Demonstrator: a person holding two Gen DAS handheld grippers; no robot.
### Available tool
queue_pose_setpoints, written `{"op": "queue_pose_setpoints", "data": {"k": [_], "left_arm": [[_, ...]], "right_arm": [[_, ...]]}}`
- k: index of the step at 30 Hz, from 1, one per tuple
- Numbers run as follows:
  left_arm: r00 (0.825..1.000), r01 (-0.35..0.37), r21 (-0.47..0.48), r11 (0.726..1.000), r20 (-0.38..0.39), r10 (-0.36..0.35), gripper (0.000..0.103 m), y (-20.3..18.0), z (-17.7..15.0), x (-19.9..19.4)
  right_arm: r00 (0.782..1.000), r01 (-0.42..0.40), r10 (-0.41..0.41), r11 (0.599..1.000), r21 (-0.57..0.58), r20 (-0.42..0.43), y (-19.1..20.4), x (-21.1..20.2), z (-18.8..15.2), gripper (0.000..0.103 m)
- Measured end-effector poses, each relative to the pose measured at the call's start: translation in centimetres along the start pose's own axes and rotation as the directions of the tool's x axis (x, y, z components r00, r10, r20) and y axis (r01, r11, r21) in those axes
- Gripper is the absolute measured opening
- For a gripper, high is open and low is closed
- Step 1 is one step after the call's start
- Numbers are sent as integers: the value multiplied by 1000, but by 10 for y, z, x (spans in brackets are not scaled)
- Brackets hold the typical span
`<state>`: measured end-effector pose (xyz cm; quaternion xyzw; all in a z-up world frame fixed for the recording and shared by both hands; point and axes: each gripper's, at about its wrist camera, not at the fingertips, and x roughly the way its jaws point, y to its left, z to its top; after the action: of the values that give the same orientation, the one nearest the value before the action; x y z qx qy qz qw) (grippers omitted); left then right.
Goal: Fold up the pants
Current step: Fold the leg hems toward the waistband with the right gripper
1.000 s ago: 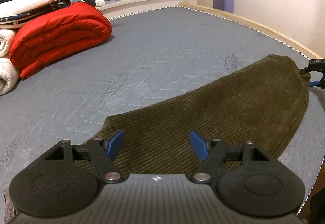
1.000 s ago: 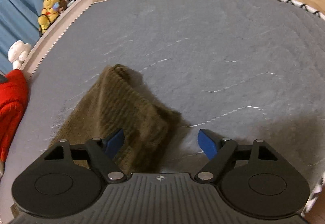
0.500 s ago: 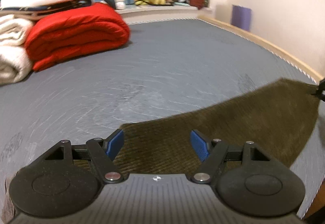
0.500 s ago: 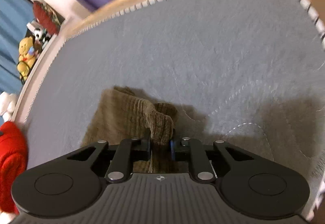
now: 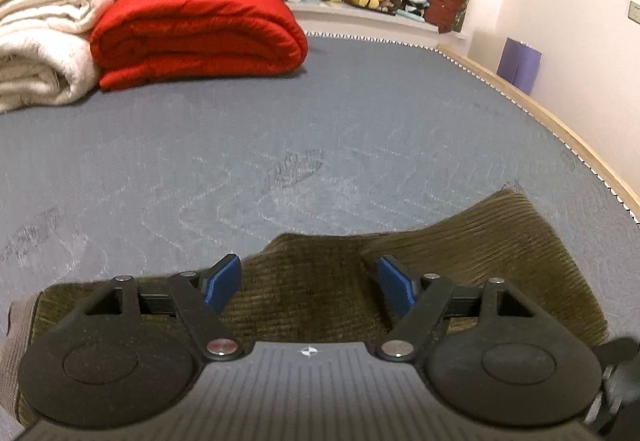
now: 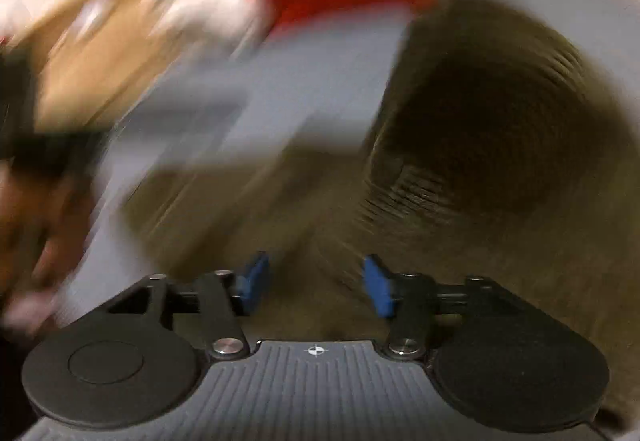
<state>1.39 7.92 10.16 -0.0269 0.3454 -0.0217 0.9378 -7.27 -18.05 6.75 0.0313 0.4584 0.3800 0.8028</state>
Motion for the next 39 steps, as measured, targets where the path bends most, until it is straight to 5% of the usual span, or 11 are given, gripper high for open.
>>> {"op": "queue_pose_setpoints", "data": {"k": [6,9,11,14,18,20,24,28,32,35,39], "left_arm": [[995,66,-56,996,-68,-70,79,7,-4,15],[977,150,-107,983,-135,-164,49,1,-8,30],[940,240,-170,956,-206,-272,32,-3,-13,43],[878,306,-220,926,-312,-364,32,-16,-25,61],[846,252,-261,932,-408,-343,47,-29,-47,85],[838,263,-293,919,-402,-368,46,-32,-54,93],[836,341,-237,910,-366,-409,6,-35,-43,74],[804,511,-156,845,-259,-535,6,-31,-19,16],[829,434,91,896,-429,-358,6,-51,-50,21],[828,423,218,879,-488,-278,11,-63,-66,34],[892,363,53,930,-309,-330,66,-38,-34,40]], "right_arm": [[999,41,-41,997,-63,1,0,-6,1,76],[989,134,-131,990,-43,73,-25,-21,10,76],[982,181,-177,982,-54,71,-35,-21,8,76],[968,249,-246,963,-105,48,-47,-13,5,73],[941,337,-339,929,-152,17,-58,-4,0,73],[930,367,-368,921,-128,15,-69,-5,0,73],[910,411,-408,911,-38,74,-95,-21,3,74],[853,512,-512,859,32,100,-121,-24,5,69],[811,563,-578,813,150,89,-150,-25,9,71],[809,565,-584,803,189,64,-162,-27,11,75],[838,521,-543,827,214,58,-163,-35,9,77]]}}
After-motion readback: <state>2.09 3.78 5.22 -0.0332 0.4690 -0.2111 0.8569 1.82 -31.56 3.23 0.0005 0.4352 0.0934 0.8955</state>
